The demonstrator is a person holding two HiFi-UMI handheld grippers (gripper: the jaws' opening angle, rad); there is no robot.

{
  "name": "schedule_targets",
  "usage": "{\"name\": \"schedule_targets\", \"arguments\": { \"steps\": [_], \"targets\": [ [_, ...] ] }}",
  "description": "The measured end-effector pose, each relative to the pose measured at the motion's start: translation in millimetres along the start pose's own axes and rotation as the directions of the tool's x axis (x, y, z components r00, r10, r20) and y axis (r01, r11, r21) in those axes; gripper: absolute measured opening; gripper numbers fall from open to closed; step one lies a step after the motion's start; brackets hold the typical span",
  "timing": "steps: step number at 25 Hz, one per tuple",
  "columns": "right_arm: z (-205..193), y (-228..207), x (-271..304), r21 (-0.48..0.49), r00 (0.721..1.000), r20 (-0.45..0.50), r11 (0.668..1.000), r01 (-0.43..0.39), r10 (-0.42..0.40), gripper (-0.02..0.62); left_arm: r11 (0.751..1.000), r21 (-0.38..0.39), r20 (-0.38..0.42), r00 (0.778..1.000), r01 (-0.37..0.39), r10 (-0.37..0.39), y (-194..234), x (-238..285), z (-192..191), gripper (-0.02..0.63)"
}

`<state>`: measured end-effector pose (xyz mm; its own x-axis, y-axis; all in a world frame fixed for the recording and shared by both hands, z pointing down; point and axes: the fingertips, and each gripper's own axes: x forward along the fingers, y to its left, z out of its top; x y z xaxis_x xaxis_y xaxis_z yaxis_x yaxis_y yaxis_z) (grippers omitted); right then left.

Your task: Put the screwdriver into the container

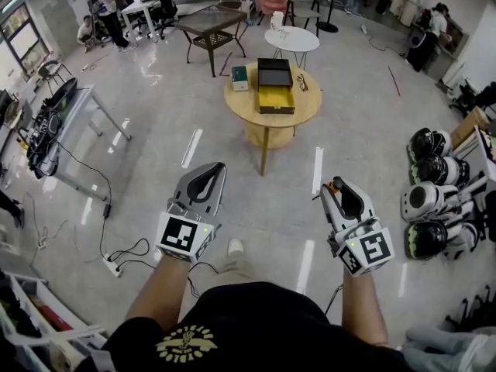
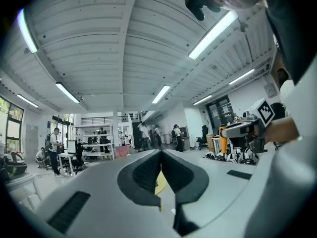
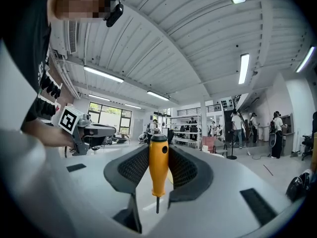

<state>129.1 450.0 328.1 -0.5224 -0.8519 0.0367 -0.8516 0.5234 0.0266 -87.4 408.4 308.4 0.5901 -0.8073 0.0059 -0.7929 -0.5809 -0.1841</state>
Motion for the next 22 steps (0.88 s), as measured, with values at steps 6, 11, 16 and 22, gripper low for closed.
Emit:
{"name": "schedule_targets", "arguments": {
  "steps": [6, 11, 16, 22],
  "targets": [
    [-7.5, -8.7, 28.8, 0.006, 1.000, -0.014, 1.000, -0.002, 0.002, 0.137, 1.000, -0.011, -0.014, 1.000, 0.011, -0.011, 21.6, 24.2, -12.2, 0.018],
    [-14.1, -20.8, 52.5, 0.025, 1.000, -0.028, 1.000, 0.009, -0.009, 0.137, 0.999, -0.038, -0.026, 0.999, 0.027, -0.028, 38.1, 43.8, -21.7, 0.018],
    [-23.5, -28.0, 67.9, 0.044, 0.998, -0.054, 0.999, 0.018, -0.015, 0.137, 0.999, -0.043, -0.033, 0.999, 0.034, -0.035, 52.7, 57.6, -28.2, 0.018],
    [-30.5, -44.0, 101.7, 0.054, 0.998, -0.057, 0.998, 0.024, -0.021, 0.137, 0.999, -0.043, -0.035, 0.999, 0.033, -0.035, 78.7, 83.1, -42.3, 0.018]
  ]
}}
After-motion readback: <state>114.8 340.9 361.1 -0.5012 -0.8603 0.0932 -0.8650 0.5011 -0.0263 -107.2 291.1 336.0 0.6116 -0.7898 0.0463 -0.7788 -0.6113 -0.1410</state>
